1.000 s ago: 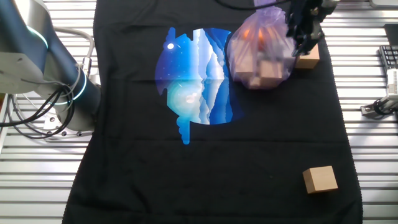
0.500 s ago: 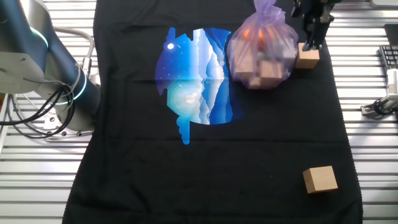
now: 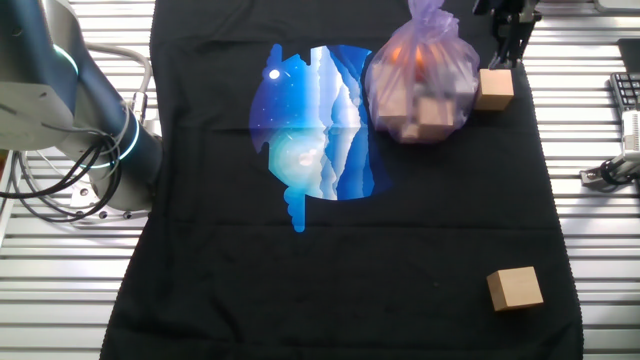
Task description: Pick up a bag of things
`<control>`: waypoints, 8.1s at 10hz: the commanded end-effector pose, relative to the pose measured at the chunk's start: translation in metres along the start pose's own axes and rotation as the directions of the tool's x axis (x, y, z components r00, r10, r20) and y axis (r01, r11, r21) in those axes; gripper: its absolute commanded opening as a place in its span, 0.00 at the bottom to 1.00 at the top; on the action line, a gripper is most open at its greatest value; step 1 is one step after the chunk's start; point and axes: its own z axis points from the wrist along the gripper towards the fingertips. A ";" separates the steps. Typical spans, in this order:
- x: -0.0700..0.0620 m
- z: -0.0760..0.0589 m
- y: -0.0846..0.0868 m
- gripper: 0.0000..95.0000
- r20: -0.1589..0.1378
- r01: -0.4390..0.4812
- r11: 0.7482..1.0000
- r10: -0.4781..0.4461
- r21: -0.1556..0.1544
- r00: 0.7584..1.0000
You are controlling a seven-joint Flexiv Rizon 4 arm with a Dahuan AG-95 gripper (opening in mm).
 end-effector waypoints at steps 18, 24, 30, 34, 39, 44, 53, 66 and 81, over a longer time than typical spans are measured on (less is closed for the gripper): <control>-0.003 -0.001 0.040 1.00 -0.032 -0.056 0.997 0.054 -0.050 0.998; -0.003 -0.001 0.040 1.00 -0.032 -0.064 0.997 0.062 -0.048 0.998; -0.003 -0.001 0.040 0.80 0.058 0.101 0.994 -0.098 -0.038 0.993; -0.003 -0.001 0.040 0.80 0.023 0.180 0.984 -0.180 0.018 0.983; -0.003 -0.001 0.040 0.80 -0.027 0.187 0.980 -0.186 0.072 0.982; -0.003 0.002 0.050 0.80 -0.020 0.145 0.987 -0.144 0.063 0.989; 0.028 0.017 0.070 0.80 -0.008 0.132 0.990 -0.131 0.049 0.991; 0.053 0.028 0.072 0.80 0.007 0.118 0.993 -0.118 0.027 0.993; 0.064 0.038 0.074 0.80 -0.098 0.088 0.996 -0.090 -0.027 0.991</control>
